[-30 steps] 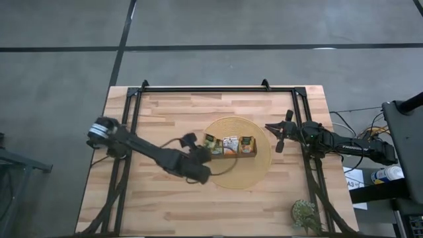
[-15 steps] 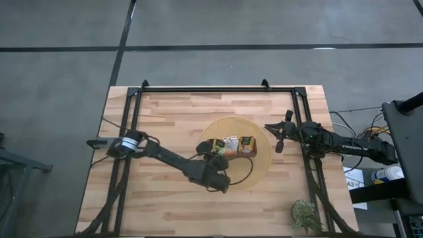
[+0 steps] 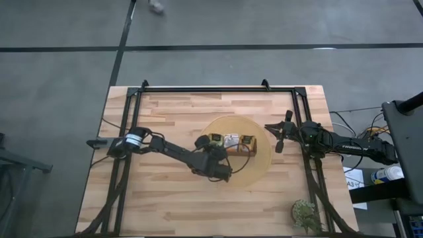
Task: Pick & Place Tea
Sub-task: Put the yellow tea bag into the left section of the wooden organizer
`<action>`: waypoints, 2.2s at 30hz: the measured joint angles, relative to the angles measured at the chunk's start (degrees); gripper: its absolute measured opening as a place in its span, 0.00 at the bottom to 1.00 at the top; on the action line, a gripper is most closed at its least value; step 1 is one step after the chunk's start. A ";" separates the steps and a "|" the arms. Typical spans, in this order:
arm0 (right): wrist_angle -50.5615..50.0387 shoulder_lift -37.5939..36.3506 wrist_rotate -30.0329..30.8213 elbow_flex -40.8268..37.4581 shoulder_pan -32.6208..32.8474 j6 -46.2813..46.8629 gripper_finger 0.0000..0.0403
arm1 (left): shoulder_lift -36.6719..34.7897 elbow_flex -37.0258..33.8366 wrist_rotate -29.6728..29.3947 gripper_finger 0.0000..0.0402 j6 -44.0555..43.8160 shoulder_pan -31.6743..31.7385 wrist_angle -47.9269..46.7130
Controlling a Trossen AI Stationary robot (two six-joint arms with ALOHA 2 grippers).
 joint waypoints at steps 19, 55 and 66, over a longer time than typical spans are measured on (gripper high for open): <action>-0.03 0.07 0.00 0.00 0.01 0.09 0.08 | -0.09 -0.88 0.67 0.04 1.47 1.03 0.67; -0.05 1.04 0.00 0.00 0.02 -0.04 0.08 | -0.96 7.57 2.01 0.40 6.02 0.09 -5.13; -0.01 1.49 0.02 0.00 0.00 0.07 0.08 | -0.96 8.10 9.07 0.15 12.97 -0.39 -6.43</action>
